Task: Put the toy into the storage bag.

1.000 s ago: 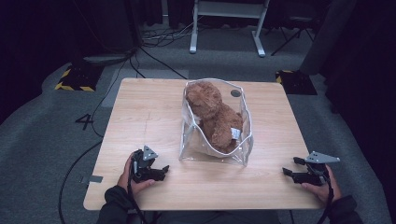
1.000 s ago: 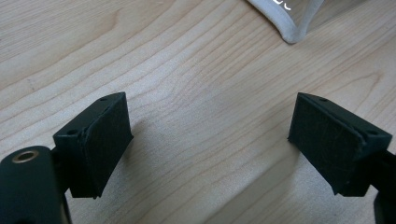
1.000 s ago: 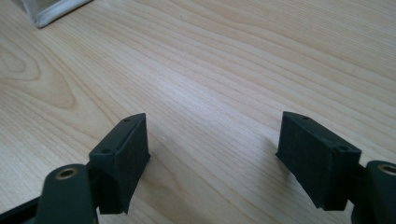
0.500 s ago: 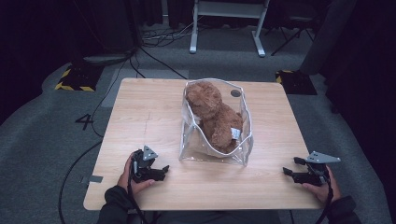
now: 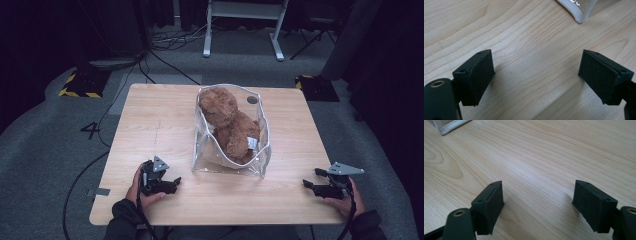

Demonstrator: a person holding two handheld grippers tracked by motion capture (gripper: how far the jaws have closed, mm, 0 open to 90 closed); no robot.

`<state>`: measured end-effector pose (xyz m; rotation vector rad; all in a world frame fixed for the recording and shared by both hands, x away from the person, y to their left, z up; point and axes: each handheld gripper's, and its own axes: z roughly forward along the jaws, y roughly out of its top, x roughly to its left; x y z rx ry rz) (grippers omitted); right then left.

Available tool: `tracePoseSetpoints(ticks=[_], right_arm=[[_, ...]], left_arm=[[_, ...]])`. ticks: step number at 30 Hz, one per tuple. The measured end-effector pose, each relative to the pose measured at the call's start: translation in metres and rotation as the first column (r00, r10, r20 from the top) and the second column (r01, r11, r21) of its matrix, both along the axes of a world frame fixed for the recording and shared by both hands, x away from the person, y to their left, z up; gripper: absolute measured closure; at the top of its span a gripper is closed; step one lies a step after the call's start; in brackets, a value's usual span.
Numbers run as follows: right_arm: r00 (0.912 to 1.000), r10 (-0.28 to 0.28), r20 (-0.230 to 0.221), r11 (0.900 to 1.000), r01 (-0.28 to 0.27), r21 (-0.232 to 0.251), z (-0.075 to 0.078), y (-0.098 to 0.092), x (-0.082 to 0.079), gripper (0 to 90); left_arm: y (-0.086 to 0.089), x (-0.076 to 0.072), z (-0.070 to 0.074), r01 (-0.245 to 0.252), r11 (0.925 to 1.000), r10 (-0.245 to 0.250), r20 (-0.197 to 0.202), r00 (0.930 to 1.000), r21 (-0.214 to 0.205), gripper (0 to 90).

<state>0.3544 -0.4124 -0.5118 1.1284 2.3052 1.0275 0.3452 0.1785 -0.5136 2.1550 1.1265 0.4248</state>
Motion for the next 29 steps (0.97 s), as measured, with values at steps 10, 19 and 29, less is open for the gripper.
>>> tracePoseSetpoints(ticks=[10, 19, 29], right_arm=[[0.9998, 0.018, -0.002, 0.9998, -0.018, -0.002, -0.0001, 0.0005, -0.0006, 22.2], [0.9998, 0.019, -0.002, 0.9998, -0.019, -0.001, -0.0001, 0.0003, -0.0005, 22.2], [0.9997, 0.024, 0.000, 0.9997, -0.024, -0.004, -0.0001, -0.0002, -0.0009, 22.1]], left_arm=[[0.0000, 0.0001, -0.0001, 0.000, 1.0000, 0.000, 0.000, 1.0000, -0.001, 13.0], [-0.0002, 0.0007, -0.0001, -0.001, 1.0000, 0.001, 0.001, 1.0000, -0.001, 12.8], [-0.0005, 0.0008, -0.0002, -0.005, 1.0000, 0.005, -0.002, 1.0000, -0.004, 12.7]])
